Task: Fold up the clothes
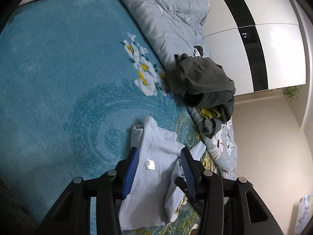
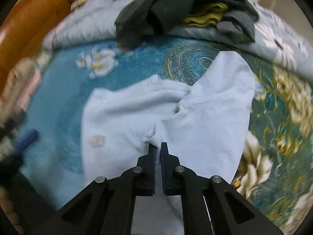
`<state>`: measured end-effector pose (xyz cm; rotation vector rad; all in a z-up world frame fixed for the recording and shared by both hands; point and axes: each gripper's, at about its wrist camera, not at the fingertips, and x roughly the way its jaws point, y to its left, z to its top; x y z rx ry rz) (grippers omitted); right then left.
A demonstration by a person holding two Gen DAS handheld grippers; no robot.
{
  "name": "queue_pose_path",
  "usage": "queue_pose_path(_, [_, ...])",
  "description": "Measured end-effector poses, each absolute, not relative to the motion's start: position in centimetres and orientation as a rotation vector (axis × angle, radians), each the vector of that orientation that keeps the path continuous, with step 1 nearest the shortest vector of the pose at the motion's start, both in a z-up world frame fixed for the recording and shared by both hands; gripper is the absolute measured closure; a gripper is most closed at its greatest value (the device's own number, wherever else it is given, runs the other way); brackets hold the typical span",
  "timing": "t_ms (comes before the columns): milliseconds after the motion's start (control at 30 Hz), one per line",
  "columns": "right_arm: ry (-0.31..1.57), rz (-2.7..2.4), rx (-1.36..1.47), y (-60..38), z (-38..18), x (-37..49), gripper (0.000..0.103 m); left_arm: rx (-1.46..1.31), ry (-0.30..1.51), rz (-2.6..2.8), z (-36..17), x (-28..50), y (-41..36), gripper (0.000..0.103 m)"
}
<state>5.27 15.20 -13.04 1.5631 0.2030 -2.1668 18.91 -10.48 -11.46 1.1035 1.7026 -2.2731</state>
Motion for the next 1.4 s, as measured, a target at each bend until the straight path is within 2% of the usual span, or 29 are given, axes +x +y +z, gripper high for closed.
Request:
queue_pose_path(133, [0.029, -2.148, 1.484, 16.4, -10.2, 5.6, 0.099, 1.094, 1.707, -2.278, -11.2, 19.1, -10.5, 0.055])
queue_pose_path(267, [-0.044, -1.992, 1.322, 14.7, -6.9, 8.1, 0.103, 1.085, 1.709, -2.282, -11.0, 19.3, -10.6, 0.055])
queue_pose_path(333, [0.045, -1.896, 1.258, 12.9, -6.0, 10.5, 0.103, 1.080, 1.712, -2.279, -11.0, 19.5, -10.7, 0.054])
queue_pose_path(467, [0.275, -1.845, 1.273, 10.6, -8.1, 13.1, 0.103, 1.075, 1.714, -2.270, -10.9, 19.8, -10.8, 0.054])
queue_pose_path(533, [0.230, -1.909, 1.326, 11.7, -9.3, 12.0, 0.103, 1.073, 1.712, -2.272, -10.9, 19.9, -10.8, 0.054])
queue_pose_path(700, [0.386, -2.092, 1.400, 12.7, -11.5, 9.2, 0.103, 1.088, 1.698, -2.278, -10.8, 19.7, -10.5, 0.053])
queue_pose_path(767, [0.421, -2.117, 1.431, 12.3, -12.6, 8.7, 0.093, 1.092, 1.692, -2.280, -10.8, 19.6, -10.4, 0.052])
queue_pose_path(833, [0.458, -2.140, 1.462, 11.9, -13.8, 8.1, 0.062, 1.092, 1.696, -2.270, -11.0, 19.7, -10.6, 0.052])
queue_pose_path(867, [0.496, -2.138, 1.477, 11.3, -14.7, 8.2, 0.060, 1.091, 1.699, -2.263, -11.1, 19.7, -10.6, 0.052])
queue_pose_path(1000, [0.654, -2.178, 1.428, 10.5, -16.1, 8.8, 0.060, 1.100, 1.705, -2.251, -11.4, 19.6, -10.8, 0.051])
queue_pose_path(1233, [1.057, -2.181, 1.284, 10.4, -17.6, 10.3, 0.060, 1.128, 1.715, -2.248, -11.9, 19.0, -10.6, 0.051])
queue_pose_path(1400, [1.256, -2.131, 1.171, 10.3, -18.2, 11.8, 0.060, 1.138, 1.732, -2.254, -11.9, 18.8, -10.4, 0.051])
